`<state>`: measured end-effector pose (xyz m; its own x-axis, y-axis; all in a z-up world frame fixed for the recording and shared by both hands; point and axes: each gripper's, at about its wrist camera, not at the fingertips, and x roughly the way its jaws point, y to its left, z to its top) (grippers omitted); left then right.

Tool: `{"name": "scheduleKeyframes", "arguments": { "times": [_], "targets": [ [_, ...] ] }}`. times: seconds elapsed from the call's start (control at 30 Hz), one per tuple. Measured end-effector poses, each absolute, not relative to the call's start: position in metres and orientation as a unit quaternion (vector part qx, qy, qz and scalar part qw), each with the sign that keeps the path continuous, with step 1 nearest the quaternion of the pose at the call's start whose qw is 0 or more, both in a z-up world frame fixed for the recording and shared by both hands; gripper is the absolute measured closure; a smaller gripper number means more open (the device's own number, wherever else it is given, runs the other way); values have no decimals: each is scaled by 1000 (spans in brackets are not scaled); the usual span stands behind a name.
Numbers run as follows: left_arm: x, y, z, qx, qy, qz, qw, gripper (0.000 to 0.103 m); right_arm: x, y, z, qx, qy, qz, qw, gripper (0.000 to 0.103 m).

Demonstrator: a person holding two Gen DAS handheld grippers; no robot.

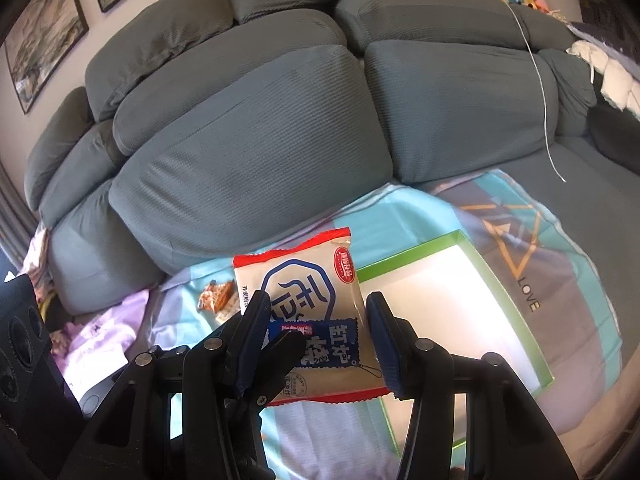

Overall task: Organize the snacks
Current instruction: 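Carry the held biscuit packet with the right gripper over the green box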

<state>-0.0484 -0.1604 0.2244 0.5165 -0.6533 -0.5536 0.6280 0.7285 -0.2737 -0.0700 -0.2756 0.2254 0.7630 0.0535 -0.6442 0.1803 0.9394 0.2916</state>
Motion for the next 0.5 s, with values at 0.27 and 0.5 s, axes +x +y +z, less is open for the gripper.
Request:
{"name": "scheduleKeyframes", "arguments": {
  "times": [0.27, 0.5],
  "targets": [
    [-48, -145, 217, -25, 316, -358, 878, 73, -57, -266, 215, 190, 367, -20, 910, 51],
    [-54, -134, 240, -49, 300, -383, 872, 73, -66, -256, 238, 174, 353, -26, 919, 51]
  ]
}}
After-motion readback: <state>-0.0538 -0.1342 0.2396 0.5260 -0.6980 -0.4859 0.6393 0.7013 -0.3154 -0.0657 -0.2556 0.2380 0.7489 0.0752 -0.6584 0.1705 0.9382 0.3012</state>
